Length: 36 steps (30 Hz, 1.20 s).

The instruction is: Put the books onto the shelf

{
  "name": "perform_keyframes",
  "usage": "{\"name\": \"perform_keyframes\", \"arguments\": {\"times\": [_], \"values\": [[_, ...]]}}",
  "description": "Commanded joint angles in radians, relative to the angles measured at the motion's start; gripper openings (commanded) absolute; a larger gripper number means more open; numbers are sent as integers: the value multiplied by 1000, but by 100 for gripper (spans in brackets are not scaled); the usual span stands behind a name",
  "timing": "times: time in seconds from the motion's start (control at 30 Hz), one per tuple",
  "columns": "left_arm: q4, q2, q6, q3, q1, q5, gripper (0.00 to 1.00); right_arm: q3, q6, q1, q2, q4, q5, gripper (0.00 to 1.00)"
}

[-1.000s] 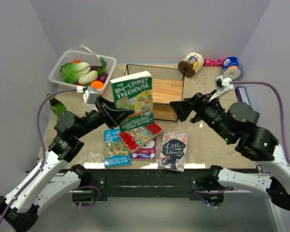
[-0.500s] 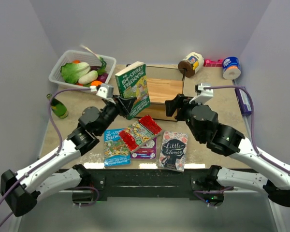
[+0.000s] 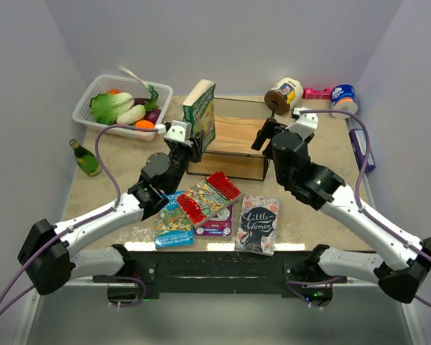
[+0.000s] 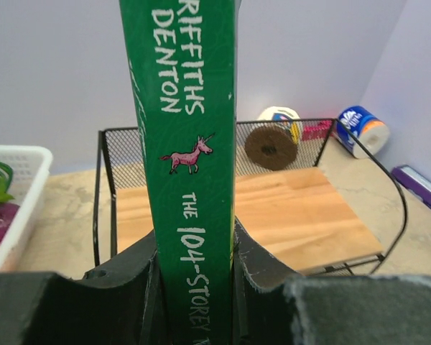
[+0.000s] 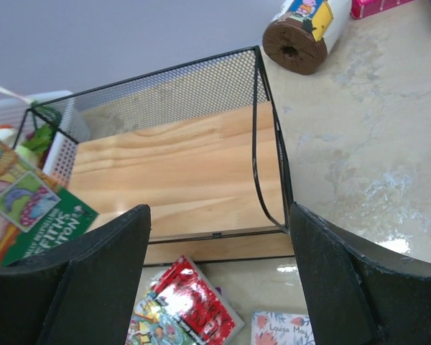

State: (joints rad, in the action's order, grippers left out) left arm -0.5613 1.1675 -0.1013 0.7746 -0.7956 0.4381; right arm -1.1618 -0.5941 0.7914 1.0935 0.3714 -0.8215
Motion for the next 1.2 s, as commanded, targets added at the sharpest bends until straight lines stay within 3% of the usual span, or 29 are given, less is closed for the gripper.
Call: {"name": "perform_keyframes", "arguments": {"times": [0.0, 0.27, 0.4, 0.63, 0.67, 1.0, 1.17], "values": [[-299, 38, 132, 52, -7, 115, 0, -2, -15, -73, 75, -72, -15, 80], [-479, 145, 210, 14, -5, 169, 0, -21, -23, -173, 216, -124, 68, 76], [-515, 214, 230, 22, -2, 197, 0, -36, -10, -185, 273, -138, 97, 69], [-526, 285, 207, 28, 19, 226, 0, 5, 11, -192, 292, -192, 139, 48], [-522, 291, 200, 29, 21, 232, 0, 10, 11, -192, 290, -195, 143, 40], [-497, 372, 155, 66, 32, 320, 0, 59, 14, -192, 275, -223, 196, 2], [-462, 419, 134, 101, 50, 343, 0, 80, 14, -192, 269, -236, 226, 0]]}}
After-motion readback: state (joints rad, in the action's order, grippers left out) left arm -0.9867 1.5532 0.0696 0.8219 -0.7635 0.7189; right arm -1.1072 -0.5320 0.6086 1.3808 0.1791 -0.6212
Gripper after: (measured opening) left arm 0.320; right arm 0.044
